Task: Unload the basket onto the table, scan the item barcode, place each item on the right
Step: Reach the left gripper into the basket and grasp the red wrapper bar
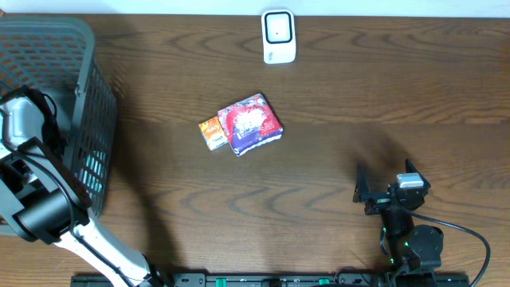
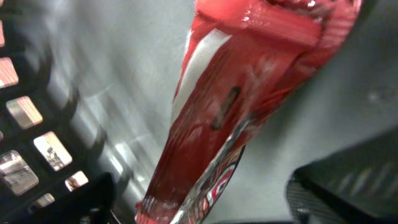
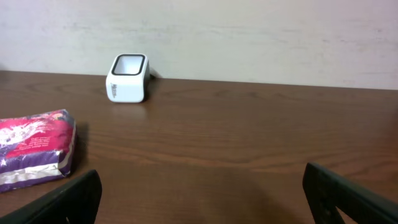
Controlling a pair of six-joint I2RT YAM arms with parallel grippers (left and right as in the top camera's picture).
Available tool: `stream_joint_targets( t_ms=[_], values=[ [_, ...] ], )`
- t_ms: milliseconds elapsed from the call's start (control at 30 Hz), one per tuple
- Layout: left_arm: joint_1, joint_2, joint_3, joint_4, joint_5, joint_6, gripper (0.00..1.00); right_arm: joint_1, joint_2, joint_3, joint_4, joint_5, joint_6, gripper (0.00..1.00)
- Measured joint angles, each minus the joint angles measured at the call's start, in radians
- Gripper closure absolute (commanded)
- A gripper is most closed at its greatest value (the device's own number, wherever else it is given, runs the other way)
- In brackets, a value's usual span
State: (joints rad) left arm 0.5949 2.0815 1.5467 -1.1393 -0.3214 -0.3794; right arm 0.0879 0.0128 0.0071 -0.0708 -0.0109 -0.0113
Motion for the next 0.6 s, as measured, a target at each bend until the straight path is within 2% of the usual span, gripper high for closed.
stream_joint_targets(
  t_ms=[300, 500, 533, 567, 600],
  values=[
    [0.003, 0.000, -0.002, 0.061, 0.058, 0.042, 0.21, 0.000, 0.000, 0.000, 0.000, 0.000, 0.000, 0.01],
    [0.006, -0.002, -0.013, 0.072, 0.095, 0.063, 0.64, 0.000, 0.000, 0.000, 0.000, 0.000, 0.000, 0.01],
    [0.005, -0.002, -0.016, 0.071, 0.098, 0.068, 0.74, 0.000, 0.000, 0.000, 0.000, 0.000, 0.000, 0.01],
    [0.005, -0.002, -0.017, 0.069, 0.104, 0.070, 0.88, 0.000, 0.000, 0.000, 0.000, 0.000, 0.000, 0.01],
    [0.005, 0.000, -0.020, 0.067, 0.109, 0.071, 0.92, 0.000, 0.000, 0.000, 0.000, 0.000, 0.000, 0.01]
  ],
)
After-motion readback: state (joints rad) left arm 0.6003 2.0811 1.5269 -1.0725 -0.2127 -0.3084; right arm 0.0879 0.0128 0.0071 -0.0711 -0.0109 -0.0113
